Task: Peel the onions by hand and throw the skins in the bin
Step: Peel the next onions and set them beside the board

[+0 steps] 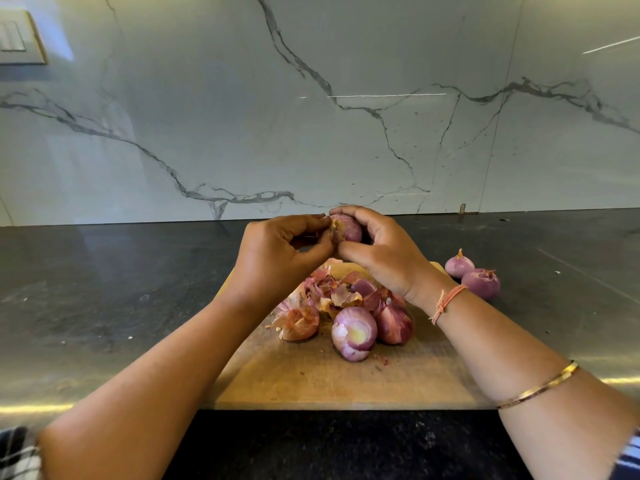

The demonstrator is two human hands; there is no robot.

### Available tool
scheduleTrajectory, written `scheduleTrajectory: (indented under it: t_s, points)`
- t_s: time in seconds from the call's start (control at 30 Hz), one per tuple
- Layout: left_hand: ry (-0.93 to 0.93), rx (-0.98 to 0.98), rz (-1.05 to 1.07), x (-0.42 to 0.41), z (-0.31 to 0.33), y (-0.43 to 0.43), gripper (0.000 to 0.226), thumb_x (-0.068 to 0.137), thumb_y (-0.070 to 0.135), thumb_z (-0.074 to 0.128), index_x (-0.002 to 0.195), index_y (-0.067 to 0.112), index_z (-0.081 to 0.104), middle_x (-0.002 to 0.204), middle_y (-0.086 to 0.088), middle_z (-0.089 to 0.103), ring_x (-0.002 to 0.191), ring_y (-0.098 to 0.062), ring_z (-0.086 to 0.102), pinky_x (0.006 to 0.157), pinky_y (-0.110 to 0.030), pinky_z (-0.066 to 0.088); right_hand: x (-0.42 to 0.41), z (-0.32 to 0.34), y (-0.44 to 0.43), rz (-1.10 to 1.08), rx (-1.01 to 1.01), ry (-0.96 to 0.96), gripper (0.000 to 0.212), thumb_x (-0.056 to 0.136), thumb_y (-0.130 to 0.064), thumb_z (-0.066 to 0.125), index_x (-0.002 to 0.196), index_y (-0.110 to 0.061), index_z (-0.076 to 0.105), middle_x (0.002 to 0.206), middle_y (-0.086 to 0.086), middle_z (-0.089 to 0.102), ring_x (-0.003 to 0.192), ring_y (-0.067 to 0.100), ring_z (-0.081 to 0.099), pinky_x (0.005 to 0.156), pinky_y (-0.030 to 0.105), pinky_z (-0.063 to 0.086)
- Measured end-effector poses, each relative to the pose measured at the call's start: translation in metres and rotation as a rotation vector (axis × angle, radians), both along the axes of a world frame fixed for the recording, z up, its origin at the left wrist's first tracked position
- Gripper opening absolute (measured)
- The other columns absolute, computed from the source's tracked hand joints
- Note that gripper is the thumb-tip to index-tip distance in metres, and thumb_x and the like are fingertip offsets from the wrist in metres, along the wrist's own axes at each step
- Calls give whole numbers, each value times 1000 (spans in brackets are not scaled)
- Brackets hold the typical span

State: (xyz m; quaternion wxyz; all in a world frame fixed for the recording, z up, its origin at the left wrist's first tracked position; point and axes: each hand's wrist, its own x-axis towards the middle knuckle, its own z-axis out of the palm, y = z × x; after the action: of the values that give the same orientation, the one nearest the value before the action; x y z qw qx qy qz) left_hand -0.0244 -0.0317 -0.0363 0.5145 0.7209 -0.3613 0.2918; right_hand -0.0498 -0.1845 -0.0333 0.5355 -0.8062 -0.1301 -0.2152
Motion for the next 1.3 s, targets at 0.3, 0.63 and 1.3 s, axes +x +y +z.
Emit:
scheduleTrajectory:
  t_s: [0.3, 0.63, 1.3]
  points:
    - [-84, 21, 72, 2, -1, -1, 23, 81, 9, 72, 103, 6, 72, 91, 16, 64, 81, 18, 60, 78, -8, 50, -2, 0, 0, 1, -22, -16, 43, 80, -11, 72, 121, -17, 61, 109, -5, 66, 103, 8, 62, 95, 26, 49]
    - [-84, 10, 138, 6, 0, 2, 12, 85, 9, 68, 93, 14, 75, 78, 15, 68, 76, -3, 67, 70, -26, 57, 1, 0, -2, 60, 64, 24, 35, 78, -8, 72, 110, -20, 64, 105, 1, 69, 101, 17, 65, 95, 35, 52]
    - [6, -3, 33, 2, 4, 2, 47, 81, 5, 69, 110, 29, 40, 85, 8, 65, 79, -2, 66, 78, -22, 55, -1, 1, -1, 84, -6, 20, 44, 65, -27, 72, 109, -19, 65, 104, 0, 69, 100, 16, 65, 96, 38, 51]
